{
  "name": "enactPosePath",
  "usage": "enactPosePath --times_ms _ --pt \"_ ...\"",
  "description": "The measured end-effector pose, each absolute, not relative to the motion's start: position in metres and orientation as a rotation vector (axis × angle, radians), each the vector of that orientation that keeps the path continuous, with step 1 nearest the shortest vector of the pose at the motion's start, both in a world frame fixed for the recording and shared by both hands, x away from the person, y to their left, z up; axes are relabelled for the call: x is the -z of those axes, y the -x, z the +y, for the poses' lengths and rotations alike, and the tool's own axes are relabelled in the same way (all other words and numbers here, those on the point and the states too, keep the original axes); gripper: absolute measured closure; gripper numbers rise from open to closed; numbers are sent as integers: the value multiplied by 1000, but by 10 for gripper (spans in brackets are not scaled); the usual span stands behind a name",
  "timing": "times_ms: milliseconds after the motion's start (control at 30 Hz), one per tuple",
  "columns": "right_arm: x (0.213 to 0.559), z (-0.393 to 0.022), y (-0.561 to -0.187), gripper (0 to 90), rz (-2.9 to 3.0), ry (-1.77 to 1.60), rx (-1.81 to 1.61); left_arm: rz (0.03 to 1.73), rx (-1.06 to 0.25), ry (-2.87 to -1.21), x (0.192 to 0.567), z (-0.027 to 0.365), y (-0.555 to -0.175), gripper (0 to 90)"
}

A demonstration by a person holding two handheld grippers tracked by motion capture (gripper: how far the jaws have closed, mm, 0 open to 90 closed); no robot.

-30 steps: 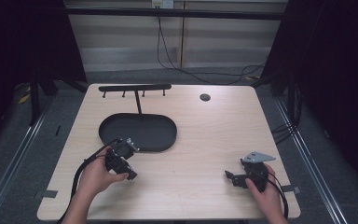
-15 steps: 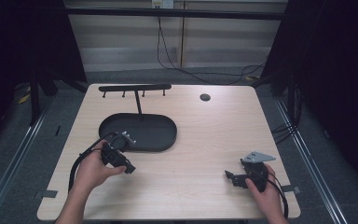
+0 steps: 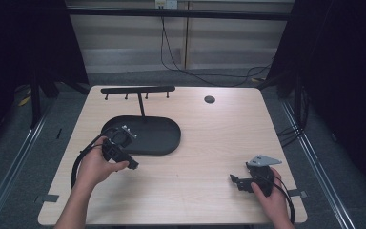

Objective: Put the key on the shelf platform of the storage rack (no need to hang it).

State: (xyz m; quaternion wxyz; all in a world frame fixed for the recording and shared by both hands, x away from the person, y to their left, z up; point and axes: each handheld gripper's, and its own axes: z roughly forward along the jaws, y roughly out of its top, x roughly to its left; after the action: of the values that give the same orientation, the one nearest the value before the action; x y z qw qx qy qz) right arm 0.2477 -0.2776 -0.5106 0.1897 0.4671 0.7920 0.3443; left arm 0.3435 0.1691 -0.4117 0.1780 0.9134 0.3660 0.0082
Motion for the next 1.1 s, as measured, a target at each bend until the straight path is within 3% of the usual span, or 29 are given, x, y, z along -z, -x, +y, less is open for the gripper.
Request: enactPosePath --times_ms 1100 --pt "511 -278 -248 166 2227 -1313 -968 1121 -58 -2486 395 159 -372 422"
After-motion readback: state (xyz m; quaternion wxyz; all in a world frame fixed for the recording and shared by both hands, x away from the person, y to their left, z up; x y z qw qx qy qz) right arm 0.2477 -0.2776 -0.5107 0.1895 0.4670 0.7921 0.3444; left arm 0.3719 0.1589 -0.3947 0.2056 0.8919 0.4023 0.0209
